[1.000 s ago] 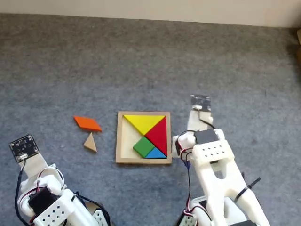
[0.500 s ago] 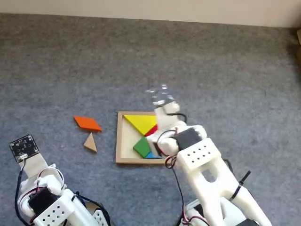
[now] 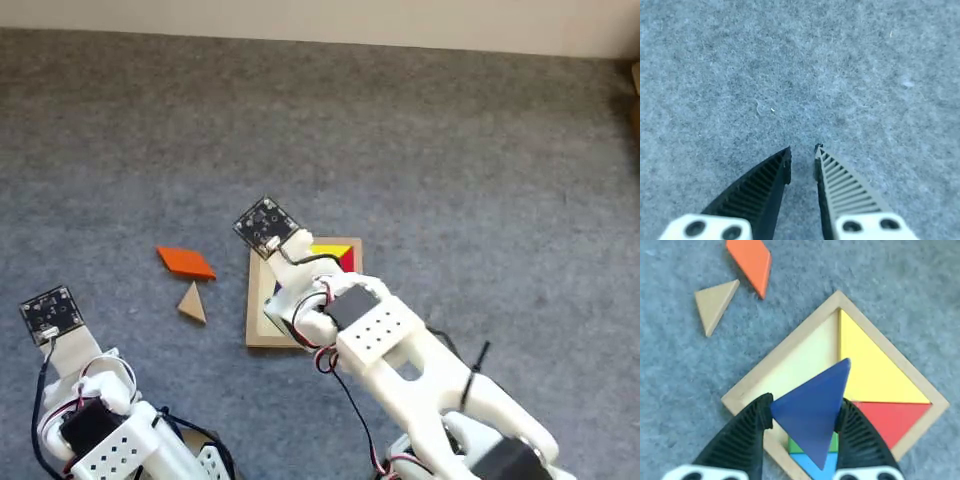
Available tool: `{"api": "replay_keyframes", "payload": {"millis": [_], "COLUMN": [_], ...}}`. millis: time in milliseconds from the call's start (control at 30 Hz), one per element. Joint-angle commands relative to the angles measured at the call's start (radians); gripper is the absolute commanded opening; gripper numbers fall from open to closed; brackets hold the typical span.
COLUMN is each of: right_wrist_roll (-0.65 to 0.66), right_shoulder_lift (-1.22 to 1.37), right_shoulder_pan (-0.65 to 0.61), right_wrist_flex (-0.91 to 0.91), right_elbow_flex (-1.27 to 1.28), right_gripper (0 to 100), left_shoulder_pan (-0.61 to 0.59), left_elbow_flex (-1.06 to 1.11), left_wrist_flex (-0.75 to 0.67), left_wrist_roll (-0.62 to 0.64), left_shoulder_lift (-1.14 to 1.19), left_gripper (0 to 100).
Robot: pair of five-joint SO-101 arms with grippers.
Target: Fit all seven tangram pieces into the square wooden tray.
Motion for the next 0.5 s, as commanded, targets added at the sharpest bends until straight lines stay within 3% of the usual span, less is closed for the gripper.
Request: {"api": "replay_keyframes", "payload": {"millis": [0, 333, 467], "right_wrist_roll": [0.014, 0.015, 0.015], "right_shoulder_lift": [0.062, 0.137, 0.143], "right_shoulder_pan": [-0.013, -0.082, -0.117], "right_wrist_flex": [-0.091, -0.102, -0.102], "right_elbow_flex": [-0.001, 0.004, 0.005], "right_gripper": [4.2, 4.2, 4.2], "left_shoulder_pan": [-0.018, -0.018, -0.068], "left_elbow_flex": [0.019, 0.019, 0.019], "left_wrist_flex": [0.003, 0.003, 0.003], "left_wrist_roll": [0.005, 0.005, 0.005], "left_shoulder_lift": [-0.038, -0.038, -0.038], "left_gripper": [9, 9, 9]}}
